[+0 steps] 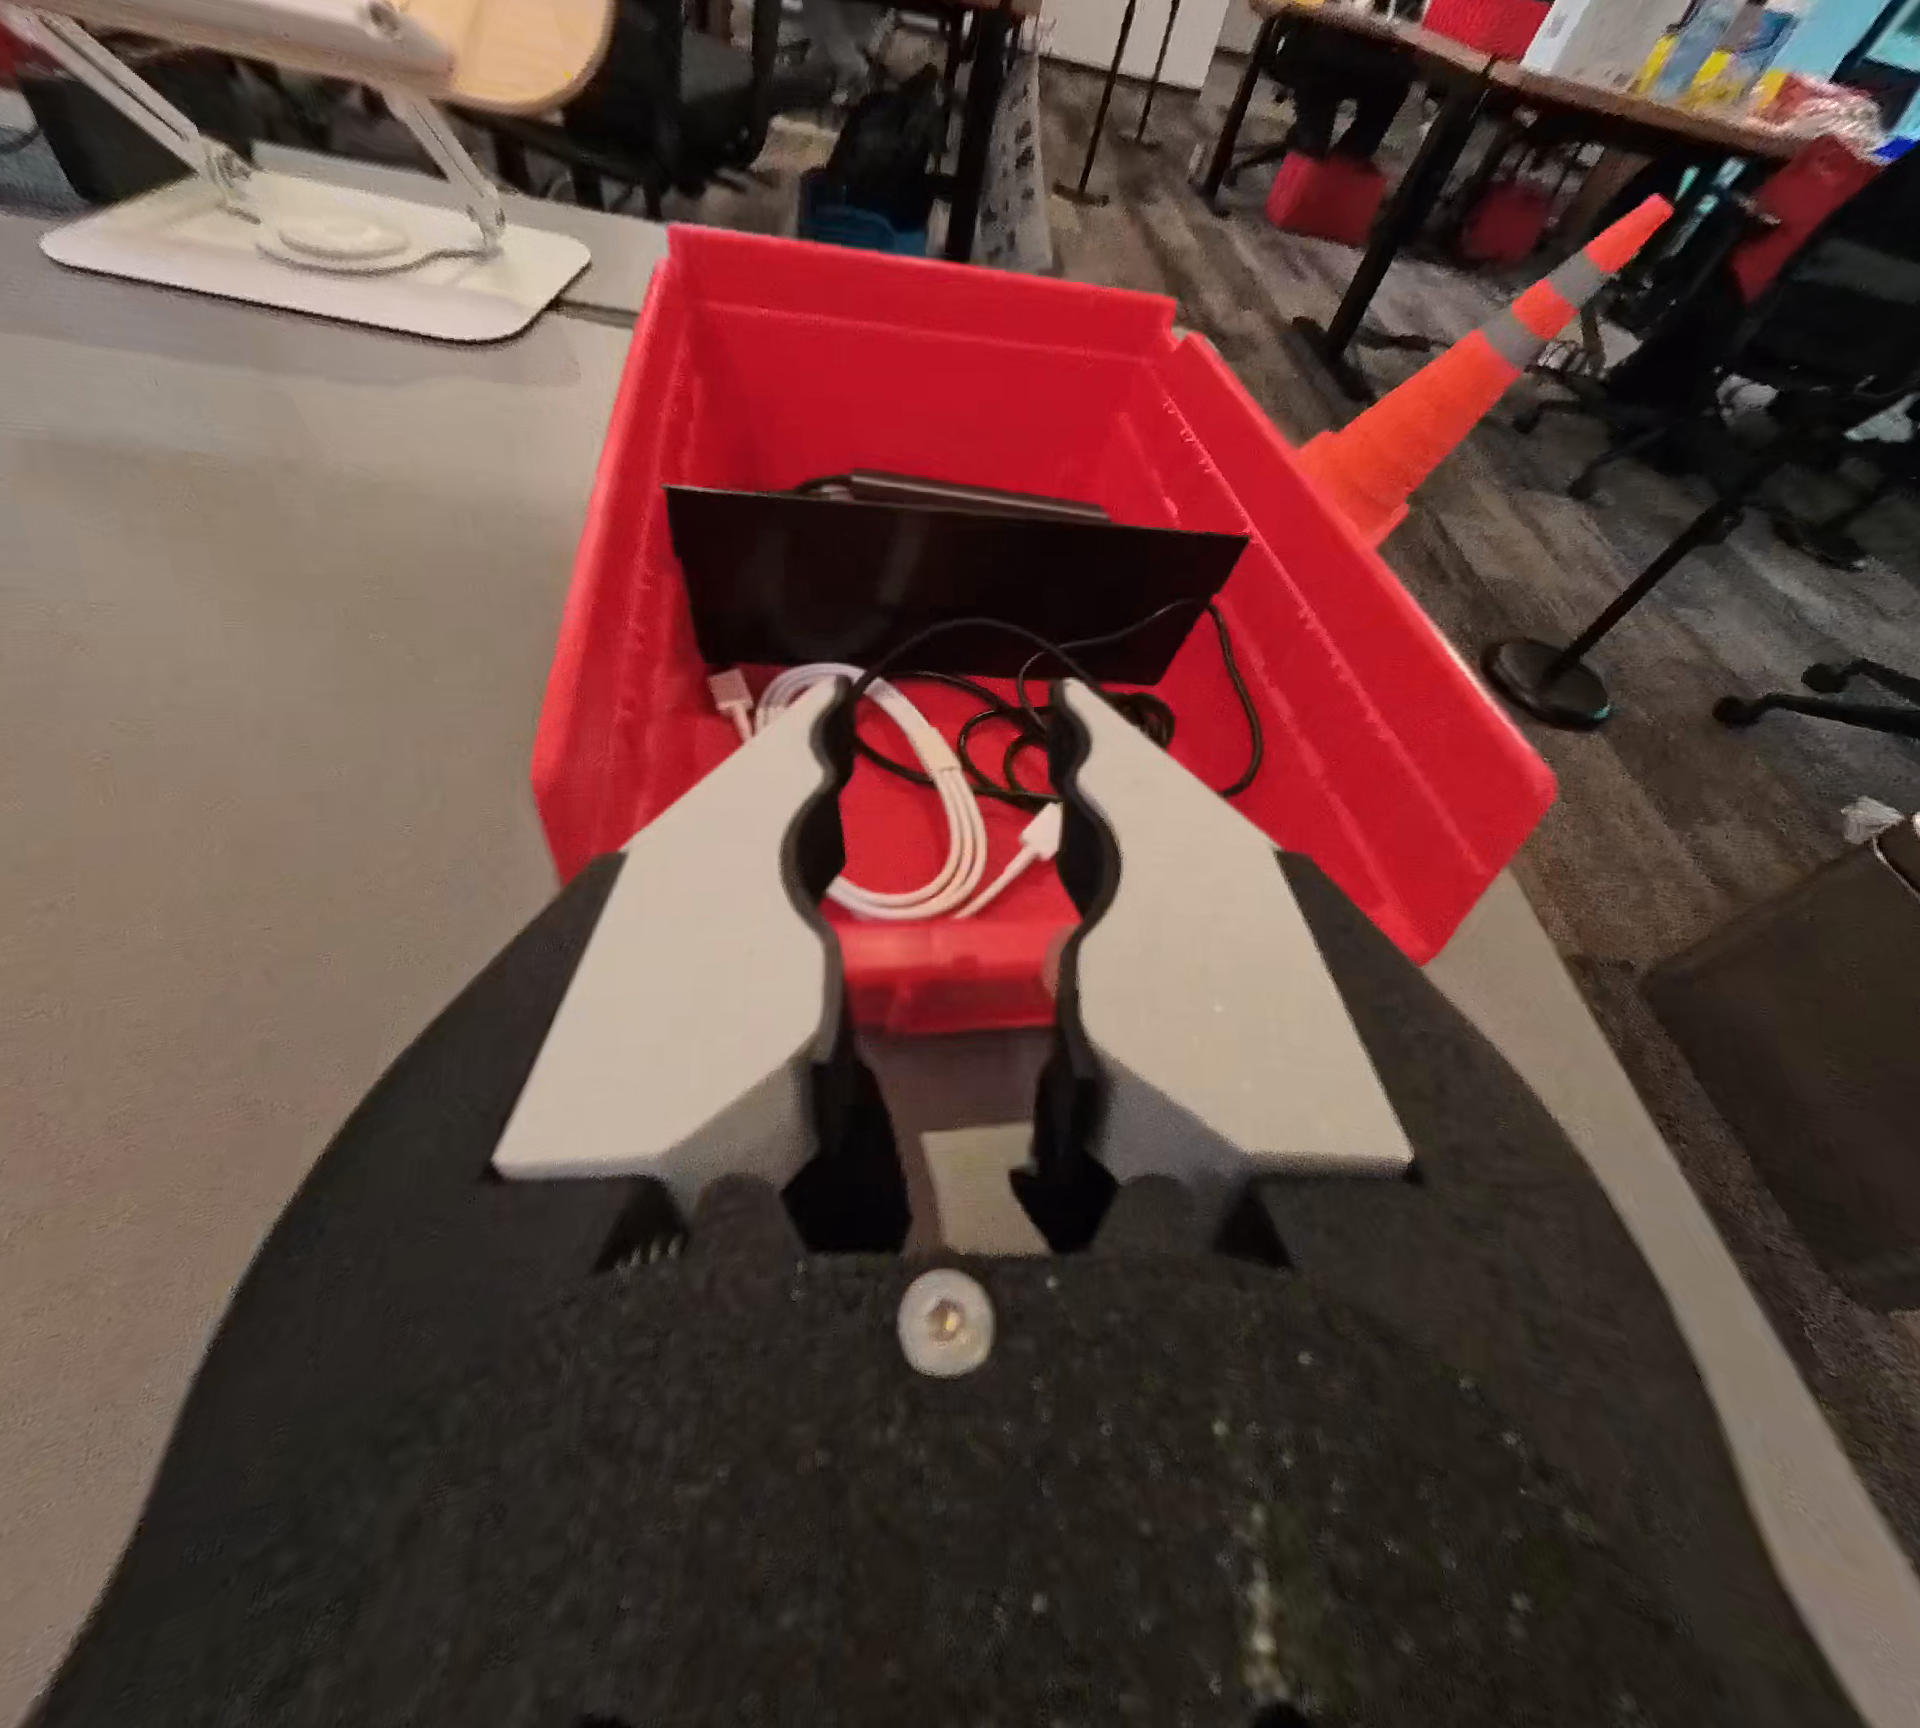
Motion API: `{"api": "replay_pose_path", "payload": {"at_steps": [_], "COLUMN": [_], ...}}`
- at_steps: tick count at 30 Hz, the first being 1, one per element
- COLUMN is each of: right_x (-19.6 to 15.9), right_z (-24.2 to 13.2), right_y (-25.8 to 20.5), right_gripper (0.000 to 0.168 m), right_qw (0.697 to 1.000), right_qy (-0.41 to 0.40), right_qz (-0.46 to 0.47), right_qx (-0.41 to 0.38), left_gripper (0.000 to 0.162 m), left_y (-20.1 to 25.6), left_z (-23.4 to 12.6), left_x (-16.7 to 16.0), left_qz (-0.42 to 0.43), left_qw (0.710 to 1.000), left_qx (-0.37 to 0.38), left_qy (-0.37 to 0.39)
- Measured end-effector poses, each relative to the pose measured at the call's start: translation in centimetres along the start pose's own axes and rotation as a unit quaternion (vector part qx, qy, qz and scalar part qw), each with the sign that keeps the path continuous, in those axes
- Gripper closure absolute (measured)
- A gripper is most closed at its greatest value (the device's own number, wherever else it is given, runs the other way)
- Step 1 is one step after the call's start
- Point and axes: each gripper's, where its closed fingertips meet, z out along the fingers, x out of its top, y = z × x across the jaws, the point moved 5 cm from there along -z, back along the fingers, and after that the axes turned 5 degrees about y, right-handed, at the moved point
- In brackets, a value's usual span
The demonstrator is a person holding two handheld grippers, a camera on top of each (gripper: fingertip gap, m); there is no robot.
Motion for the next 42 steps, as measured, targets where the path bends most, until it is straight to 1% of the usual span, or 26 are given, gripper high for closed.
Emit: {"api": "replay_pose_path", "payload": {"at_steps": [1,3,5,8,10,12,15,16,18,20,22,24,25,26,27,28,29,31,32,33,34,35,36,38,40,42], "right_x": [-0.4,-0.9,-1.6,-3.2,-3.8,-3.8,-3.8,-3.9,-4.1,-3.9,-3.6,-3.5,-3.6,-3.6,-3.7,-3.6,-3.4,-2.7,-1.9,-1.3,-1.0,-0.8,-0.7,-0.5,-0.2,0.1], "right_z": [-0.8,-1.5,-1.3,-0.5,-0.2,-0.2,-0.3,-0.4,-0.5,-0.8,-1.0,-1.3,-1.4,-1.9,-2.6,-2.7,-2.3,-1.3,-0.8,-0.2,0.3,0.7,0.9,0.8,0.1,-1.1], "right_y": [-0.7,-1.4,-1.1,-0.7,-0.5,-0.1,0.4,0.6,1.1,1.2,1.2,0.7,0.1,-1.4,-3.4,-4.4,-4.9,-6.5,-7.2,-7.9,-8.5,-9.2,-10.1,-11.8,-13.8,-15.6], "right_gripper": [0.137,0.133,0.132,0.131,0.129,0.128,0.128,0.128,0.128,0.127,0.127,0.122,0.119,0.113,0.101,0.099,0.104,0.105,0.106,0.109,0.111,0.113,0.113,0.111,0.112,0.115], "right_qw": [1.0,0.999,0.998,0.997,0.995,0.996,0.995,0.994,0.994,0.992,0.991,0.989,0.987,0.978,0.963,0.962,0.969,0.973,0.976,0.979,0.981,0.983,0.982,0.981,0.976,0.973], "right_qy": [0.008,-0.011,-0.017,-0.035,-0.045,-0.044,-0.043,-0.046,-0.053,-0.054,-0.05,-0.056,-0.063,-0.074,-0.083,-0.081,-0.077,-0.074,-0.061,-0.055,-0.062,-0.064,-0.065,-0.065,-0.066,-0.057], "right_qz": [-0.001,-0.026,-0.038,0.004,0.019,0.012,0.03,0.033,0.034,0.043,0.055,0.055,0.053,0.05,0.044,0.031,0.014,0.012,0.022,0.033,0.039,0.034,0.03,0.03,0.021,0.003], "right_qx": [0.014,0.045,0.05,0.074,0.086,0.08,0.086,0.088,0.091,0.103,0.111,0.125,0.14,0.188,0.251,0.258,0.235,0.22,0.206,0.195,0.178,0.171,0.172,0.178,0.205,0.223], "left_gripper": [0.148,0.147,0.142,0.14,0.14,0.144,0.151,0.152,0.154,0.16,0.161,0.161,0.161,0.16,0.16,0.159,0.157,0.15,0.142,0.131,0.125,0.123,0.12,0.12,0.118,0.116], "left_y": [-1.1,-2.5,-3.2,-3.3,-3.1,-3.1,-3.4,-3.5,-3.7,-3.2,-2.6,-2.2,-2.1,-2.1,-2.0,-1.8,-1.7,-1.3,-1.1,-1.3,-1.6,-1.9,-2.0,-2.0,-1.2,0.1], "left_z": [-0.7,-1.8,-2.1,-1.4,-0.8,-0.8,-1.0,-1.0,-1.0,-1.1,-1.0,-1.1,-1.1,-1.2,-1.2,-1.2,-1.2,-1.2,-1.2,-1.2,-1.4,-1.6,-2.0,-2.7,-2.8,-2.3], "left_x": [-0.1,-0.5,-0.9,-1.2,-1.5,-1.7,-1.8,-1.9,-2.1,-2.0,-2.0,-2.0,-1.9,-1.9,-1.8,-1.8,-1.8,-2.0,-2.5,-3.2,-3.8,-4.1,-4.0,-3.3,-2.6,-2.2], "left_qz": [0.012,0.01,-0.016,-0.074,-0.086,-0.096,-0.126,-0.135,-0.147,-0.156,-0.151,-0.138,-0.133,-0.13,-0.127,-0.123,-0.118,-0.093,-0.076,-0.055,-0.029,-0.001,0.024,0.036,0.023,0.015], "left_qw": [0.999,0.995,0.994,0.994,0.994,0.993,0.991,0.99,0.988,0.987,0.988,0.99,0.991,0.991,0.992,0.992,0.993,0.995,0.996,0.995,0.992,0.988,0.985,0.983,0.989,0.994], "left_qx": [0.04,0.095,0.099,0.074,0.061,0.062,0.048,0.045,0.037,0.022,0.013,0.014,0.015,0.015,0.013,0.01,0.01,0.011,0.022,0.046,0.083,0.118,0.141,0.167,0.142,0.103], "left_qy": [0.013,0.041,0.04,0.027,0.009,-0.002,0.004,0.001,-0.007,-0.007,-0.018,-0.021,-0.02,-0.02,-0.02,-0.02,-0.021,-0.027,-0.04,-0.064,-0.09,-0.104,-0.101,-0.061,-0.023,-0.014]}}
